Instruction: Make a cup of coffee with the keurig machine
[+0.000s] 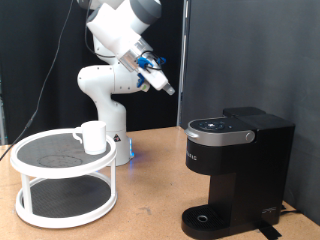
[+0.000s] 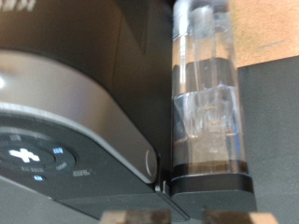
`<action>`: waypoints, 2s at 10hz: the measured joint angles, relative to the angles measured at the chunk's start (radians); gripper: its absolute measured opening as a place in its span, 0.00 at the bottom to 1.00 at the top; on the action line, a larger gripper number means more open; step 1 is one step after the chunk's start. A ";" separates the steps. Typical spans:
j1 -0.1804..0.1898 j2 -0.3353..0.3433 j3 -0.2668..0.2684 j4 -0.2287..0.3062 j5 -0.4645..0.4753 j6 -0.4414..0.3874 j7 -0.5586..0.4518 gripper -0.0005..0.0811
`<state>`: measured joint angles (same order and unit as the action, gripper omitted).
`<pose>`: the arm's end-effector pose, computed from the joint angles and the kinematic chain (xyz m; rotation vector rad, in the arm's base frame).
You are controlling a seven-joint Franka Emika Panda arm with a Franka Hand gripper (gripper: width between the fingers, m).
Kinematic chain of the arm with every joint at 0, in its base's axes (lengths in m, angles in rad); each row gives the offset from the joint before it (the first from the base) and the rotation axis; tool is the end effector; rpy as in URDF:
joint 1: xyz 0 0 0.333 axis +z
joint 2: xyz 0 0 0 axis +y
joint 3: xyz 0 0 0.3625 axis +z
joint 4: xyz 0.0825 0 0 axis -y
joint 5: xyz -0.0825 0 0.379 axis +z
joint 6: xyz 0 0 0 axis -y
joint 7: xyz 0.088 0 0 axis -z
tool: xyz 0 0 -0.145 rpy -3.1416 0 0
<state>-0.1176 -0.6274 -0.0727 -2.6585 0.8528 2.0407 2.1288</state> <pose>0.3390 0.0023 0.4660 -0.5446 2.4923 0.8923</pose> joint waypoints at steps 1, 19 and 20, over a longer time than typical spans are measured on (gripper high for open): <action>-0.025 -0.011 -0.026 0.000 -0.025 -0.034 0.001 0.01; -0.218 -0.076 -0.504 0.121 -0.391 -0.514 -0.224 0.01; -0.221 -0.076 -0.536 0.139 -0.417 -0.540 -0.248 0.01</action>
<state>-0.3385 -0.7034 -0.6086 -2.5195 0.4360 1.5012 1.8808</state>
